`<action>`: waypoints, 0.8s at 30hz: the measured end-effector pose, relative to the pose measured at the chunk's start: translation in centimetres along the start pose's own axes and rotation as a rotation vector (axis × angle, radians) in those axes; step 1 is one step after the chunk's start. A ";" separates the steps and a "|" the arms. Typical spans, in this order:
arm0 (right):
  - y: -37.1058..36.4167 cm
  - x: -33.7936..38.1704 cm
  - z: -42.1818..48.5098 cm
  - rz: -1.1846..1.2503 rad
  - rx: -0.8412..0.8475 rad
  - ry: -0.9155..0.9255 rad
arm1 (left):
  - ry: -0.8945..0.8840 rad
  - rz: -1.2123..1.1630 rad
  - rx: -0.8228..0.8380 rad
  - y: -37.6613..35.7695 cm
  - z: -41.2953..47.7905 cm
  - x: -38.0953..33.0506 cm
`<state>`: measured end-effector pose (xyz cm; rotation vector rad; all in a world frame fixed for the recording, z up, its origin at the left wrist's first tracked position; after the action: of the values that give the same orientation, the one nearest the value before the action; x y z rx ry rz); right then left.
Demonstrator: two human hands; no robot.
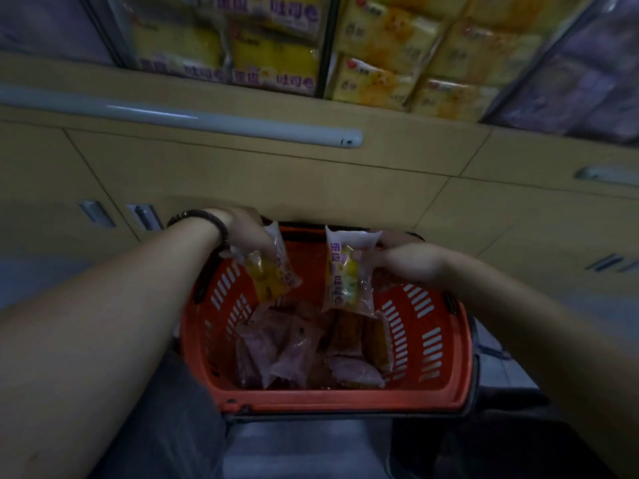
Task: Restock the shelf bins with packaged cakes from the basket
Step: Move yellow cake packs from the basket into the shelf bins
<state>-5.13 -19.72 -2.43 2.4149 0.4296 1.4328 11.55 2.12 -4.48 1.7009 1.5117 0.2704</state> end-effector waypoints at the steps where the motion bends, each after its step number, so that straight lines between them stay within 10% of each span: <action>1: 0.3 0.1 -0.9 0.033 -0.020 0.024 | 0.011 -0.092 0.002 0.0 -0.3 0.0; 18: 1.5 3.0 -3.5 0.810 -0.227 0.218 | -0.227 -1.088 -0.079 1.0 -4.2 -5.0; 24: 1.9 4.2 -3.9 0.754 -0.399 0.354 | -0.306 -1.343 -0.106 1.5 -5.3 -5.8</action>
<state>-6.45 -19.39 3.42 2.0610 -0.7213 2.0035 7.75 -0.76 1.92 0.3477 1.9781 -0.5765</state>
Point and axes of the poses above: each hand's wrist, its own z-axis towards the middle knuckle, its own y-axis out of the back of the hand, x = y × z, the point moved 5 cm from there along z, towards the middle knuckle, and after that the axes turned 5 degrees about -x, right-handed, at the moved point
